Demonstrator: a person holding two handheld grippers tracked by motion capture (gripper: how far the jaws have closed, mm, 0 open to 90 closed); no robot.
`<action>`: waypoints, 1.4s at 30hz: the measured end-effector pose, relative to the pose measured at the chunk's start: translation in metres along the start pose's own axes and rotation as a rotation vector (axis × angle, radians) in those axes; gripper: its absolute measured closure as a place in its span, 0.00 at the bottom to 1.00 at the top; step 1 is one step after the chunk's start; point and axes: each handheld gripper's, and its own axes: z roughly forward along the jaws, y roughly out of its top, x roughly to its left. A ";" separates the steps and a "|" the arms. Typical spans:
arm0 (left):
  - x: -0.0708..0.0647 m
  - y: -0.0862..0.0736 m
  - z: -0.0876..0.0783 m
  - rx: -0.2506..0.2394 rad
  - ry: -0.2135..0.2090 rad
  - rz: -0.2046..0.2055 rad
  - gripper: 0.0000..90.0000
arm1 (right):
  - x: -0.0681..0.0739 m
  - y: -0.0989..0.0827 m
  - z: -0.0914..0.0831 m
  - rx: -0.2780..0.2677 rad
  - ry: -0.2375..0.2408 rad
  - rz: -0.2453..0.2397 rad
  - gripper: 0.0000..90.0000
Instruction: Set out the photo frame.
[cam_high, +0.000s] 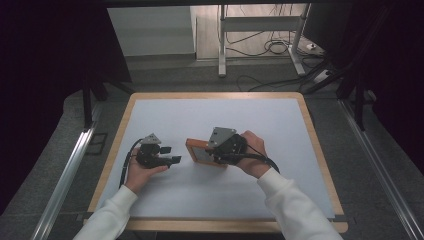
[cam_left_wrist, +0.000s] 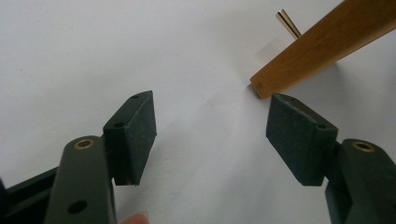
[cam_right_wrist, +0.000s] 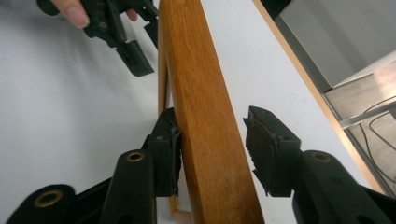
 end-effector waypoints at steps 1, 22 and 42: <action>0.000 0.000 0.001 -0.003 -0.002 -0.005 0.37 | -0.002 -0.001 0.001 0.002 -0.001 0.005 0.61; -0.002 0.000 0.003 0.023 -0.018 0.016 0.35 | -0.029 -0.012 0.021 0.002 -0.072 0.099 0.52; -0.005 0.001 0.002 0.013 -0.010 0.028 0.34 | -0.048 -0.020 0.035 0.000 -0.124 0.199 0.37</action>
